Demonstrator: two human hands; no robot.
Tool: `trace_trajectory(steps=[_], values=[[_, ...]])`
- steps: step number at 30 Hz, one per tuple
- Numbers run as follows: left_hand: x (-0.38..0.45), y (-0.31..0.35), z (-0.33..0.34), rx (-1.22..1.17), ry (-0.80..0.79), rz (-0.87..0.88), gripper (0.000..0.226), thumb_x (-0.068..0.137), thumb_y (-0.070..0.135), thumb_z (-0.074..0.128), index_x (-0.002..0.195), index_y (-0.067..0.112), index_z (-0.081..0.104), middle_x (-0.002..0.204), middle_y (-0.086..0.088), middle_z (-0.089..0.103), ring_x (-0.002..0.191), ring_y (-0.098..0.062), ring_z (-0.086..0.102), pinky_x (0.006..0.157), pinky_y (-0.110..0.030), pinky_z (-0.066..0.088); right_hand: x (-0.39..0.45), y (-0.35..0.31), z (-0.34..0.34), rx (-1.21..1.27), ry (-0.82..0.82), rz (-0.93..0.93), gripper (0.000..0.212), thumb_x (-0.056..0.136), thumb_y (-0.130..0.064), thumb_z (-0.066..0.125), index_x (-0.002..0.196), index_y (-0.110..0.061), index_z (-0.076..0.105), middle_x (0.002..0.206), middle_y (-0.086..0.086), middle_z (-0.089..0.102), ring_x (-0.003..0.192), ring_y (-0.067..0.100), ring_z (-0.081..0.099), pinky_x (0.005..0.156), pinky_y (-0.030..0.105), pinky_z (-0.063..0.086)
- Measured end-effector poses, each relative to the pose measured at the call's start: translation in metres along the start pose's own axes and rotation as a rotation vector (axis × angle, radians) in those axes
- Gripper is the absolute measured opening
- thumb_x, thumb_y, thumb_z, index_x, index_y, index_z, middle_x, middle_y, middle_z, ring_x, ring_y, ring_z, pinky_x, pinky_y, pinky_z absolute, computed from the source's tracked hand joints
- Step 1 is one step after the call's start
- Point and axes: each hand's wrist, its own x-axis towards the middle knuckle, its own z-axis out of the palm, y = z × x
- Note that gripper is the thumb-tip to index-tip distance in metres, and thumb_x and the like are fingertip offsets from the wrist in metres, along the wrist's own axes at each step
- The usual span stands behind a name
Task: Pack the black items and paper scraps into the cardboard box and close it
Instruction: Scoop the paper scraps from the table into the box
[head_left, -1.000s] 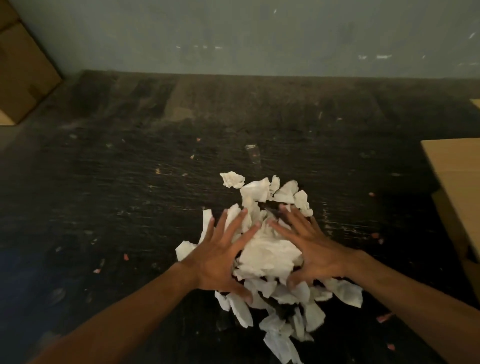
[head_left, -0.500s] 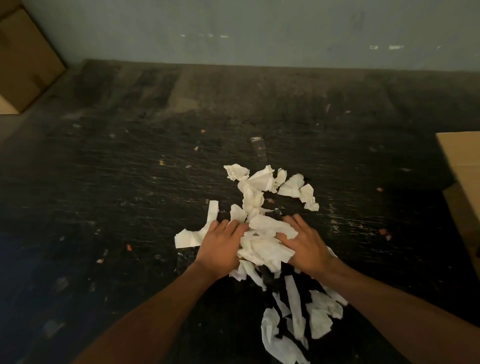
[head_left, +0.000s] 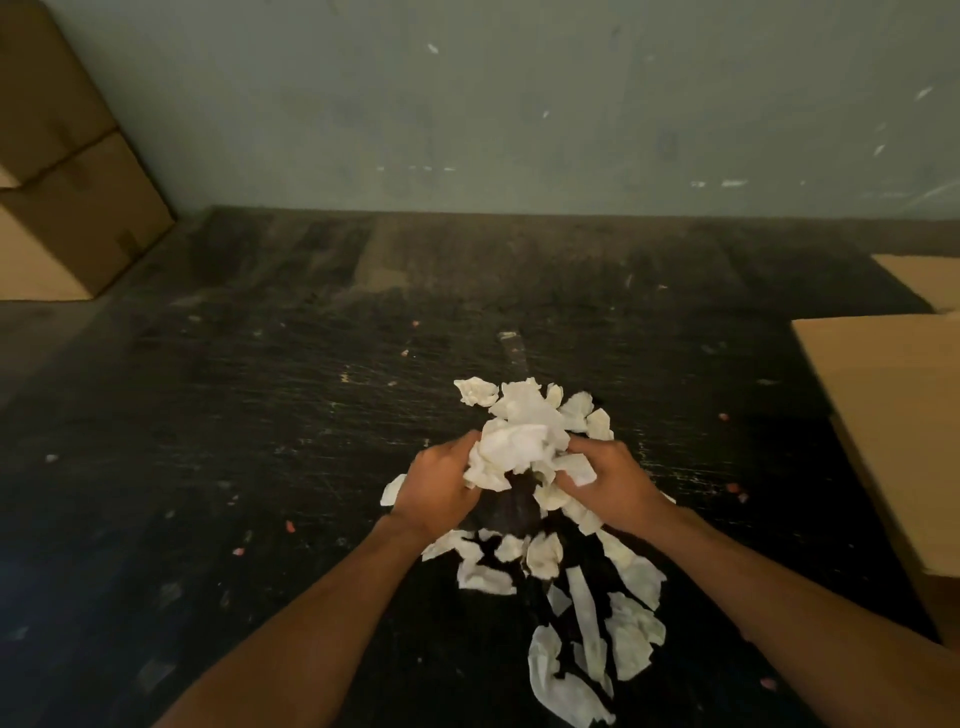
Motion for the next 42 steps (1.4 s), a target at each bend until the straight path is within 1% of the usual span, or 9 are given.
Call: trace_trajectory(steps=[2, 5, 11, 16, 23, 26, 29, 37, 42], values=[[0.0, 0.007, -0.014, -0.06, 0.093, -0.019, 0.025, 0.092, 0.018, 0.062, 0.116, 0.012, 0.062, 0.102, -0.007, 0.072, 0.093, -0.023, 0.068, 0.083, -0.034, 0.053, -0.004, -0.008, -0.009, 0.001, 0.044, 0.079, 0.028, 0.085, -0.021, 0.07, 0.113, -0.021, 0.069, 0.104, -0.003, 0.073, 0.095, 0.008, 0.067, 0.086, 0.02, 0.052], [-0.004, 0.013, -0.04, -0.12, 0.187, -0.076, 0.022, 0.095, 0.019, 0.057, 0.114, 0.009, 0.064, 0.1, -0.009, 0.072, 0.092, -0.024, 0.068, 0.079, -0.031, 0.051, -0.011, -0.012, -0.028, -0.04, 0.109, 0.228, 0.039, 0.085, -0.038, 0.066, 0.123, -0.029, 0.063, 0.108, -0.003, 0.069, 0.102, 0.014, 0.063, 0.092, 0.04, 0.053], [-0.011, 0.031, -0.076, -0.093, 0.201, -0.096, 0.024, 0.093, 0.014, 0.06, 0.116, 0.006, 0.063, 0.104, -0.011, 0.071, 0.095, -0.027, 0.068, 0.086, -0.042, 0.055, -0.039, -0.045, -0.064, -0.119, 0.216, 0.241, 0.028, 0.089, -0.032, 0.062, 0.117, -0.032, 0.064, 0.102, -0.008, 0.069, 0.104, 0.019, 0.061, 0.091, 0.045, 0.053], [-0.011, 0.059, -0.097, -0.085, 0.255, -0.058, 0.021, 0.094, 0.015, 0.058, 0.112, 0.004, 0.064, 0.103, -0.014, 0.071, 0.094, -0.032, 0.068, 0.086, -0.042, 0.054, -0.069, -0.079, -0.095, -0.195, 0.337, 0.204, 0.023, 0.092, -0.025, 0.062, 0.114, -0.022, 0.066, 0.097, -0.006, 0.07, 0.084, 0.008, 0.064, 0.075, 0.022, 0.049], [-0.001, 0.098, -0.114, -0.064, 0.275, -0.007, 0.025, 0.095, 0.02, 0.058, 0.116, 0.007, 0.062, 0.103, -0.012, 0.071, 0.091, -0.027, 0.068, 0.083, -0.041, 0.056, -0.115, -0.099, -0.147, -0.183, 0.497, 0.23, 0.029, 0.09, -0.031, 0.064, 0.113, -0.013, 0.067, 0.101, 0.005, 0.07, 0.086, 0.018, 0.063, 0.071, 0.021, 0.042], [0.005, 0.124, -0.115, -0.082, 0.261, 0.008, 0.024, 0.096, 0.021, 0.057, 0.116, 0.008, 0.061, 0.104, -0.011, 0.07, 0.092, -0.026, 0.067, 0.084, -0.04, 0.056, -0.14, -0.11, -0.172, -0.252, 0.513, 0.205, 0.013, 0.092, -0.027, 0.062, 0.1, -0.018, 0.065, 0.088, 0.001, 0.067, 0.071, 0.002, 0.055, 0.059, 0.006, 0.04], [0.015, 0.152, -0.111, -0.084, 0.252, 0.038, 0.025, 0.097, 0.023, 0.057, 0.116, 0.008, 0.061, 0.104, -0.012, 0.07, 0.093, -0.028, 0.067, 0.085, -0.042, 0.056, -0.157, -0.105, -0.2, -0.308, 0.577, 0.213, 0.016, 0.09, -0.035, 0.063, 0.098, -0.022, 0.067, 0.088, 0.0, 0.069, 0.075, 0.01, 0.061, 0.059, 0.018, 0.04], [0.055, 0.232, -0.084, -0.104, 0.248, 0.123, 0.028, 0.097, 0.03, 0.055, 0.116, 0.011, 0.062, 0.103, -0.011, 0.071, 0.092, -0.032, 0.067, 0.081, -0.047, 0.056, -0.192, -0.064, -0.293, -0.395, 0.639, 0.219, 0.021, 0.091, -0.032, 0.062, 0.106, -0.019, 0.068, 0.088, 0.0, 0.07, 0.074, 0.017, 0.061, 0.057, 0.019, 0.041], [0.084, 0.314, -0.029, -0.15, 0.273, 0.105, 0.027, 0.098, 0.031, 0.053, 0.113, 0.011, 0.063, 0.102, -0.012, 0.07, 0.093, -0.032, 0.066, 0.078, -0.036, 0.051, -0.215, -0.004, -0.366, -0.398, 0.613, 0.203, 0.017, 0.092, -0.032, 0.061, 0.104, -0.022, 0.067, 0.086, -0.002, 0.07, 0.073, 0.003, 0.06, 0.056, 0.02, 0.04]])
